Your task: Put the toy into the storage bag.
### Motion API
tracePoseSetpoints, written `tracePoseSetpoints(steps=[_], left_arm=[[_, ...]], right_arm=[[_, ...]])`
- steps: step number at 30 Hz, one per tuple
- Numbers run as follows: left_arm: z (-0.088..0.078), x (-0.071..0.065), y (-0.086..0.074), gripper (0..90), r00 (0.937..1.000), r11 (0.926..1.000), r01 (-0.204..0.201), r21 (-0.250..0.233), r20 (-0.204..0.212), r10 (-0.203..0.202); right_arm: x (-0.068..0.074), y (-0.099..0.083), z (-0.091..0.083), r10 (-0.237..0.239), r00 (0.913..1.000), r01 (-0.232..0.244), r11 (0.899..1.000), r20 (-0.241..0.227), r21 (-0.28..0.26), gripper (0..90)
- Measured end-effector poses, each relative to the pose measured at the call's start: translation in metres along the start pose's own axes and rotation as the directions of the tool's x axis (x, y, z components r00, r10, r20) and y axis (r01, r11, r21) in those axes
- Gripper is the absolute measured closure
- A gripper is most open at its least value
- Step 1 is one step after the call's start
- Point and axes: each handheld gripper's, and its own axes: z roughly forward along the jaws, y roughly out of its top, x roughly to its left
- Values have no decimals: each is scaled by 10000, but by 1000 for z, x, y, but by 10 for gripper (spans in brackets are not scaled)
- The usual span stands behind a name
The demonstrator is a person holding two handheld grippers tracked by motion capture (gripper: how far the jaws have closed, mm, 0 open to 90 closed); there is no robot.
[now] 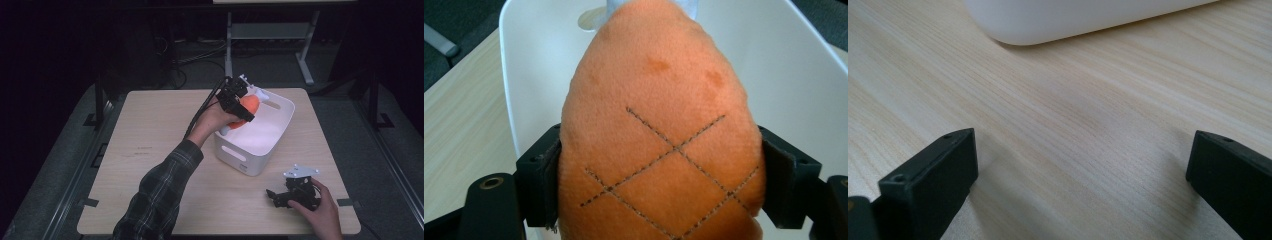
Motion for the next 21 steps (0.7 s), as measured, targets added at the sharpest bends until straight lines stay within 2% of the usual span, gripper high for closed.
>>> tracePoseSetpoints(steps=[9,21], left_arm=[[14,0,-1,195,9997,9994,192,272,-184,-187],[23,1,-3,185,9996,9976,141,674,-236,-126]], right_arm=[[0,0,0,-3,10000,3,10000,-7,2,0],[0,0,0,-10,10000,10,10000,-13,7,0]])
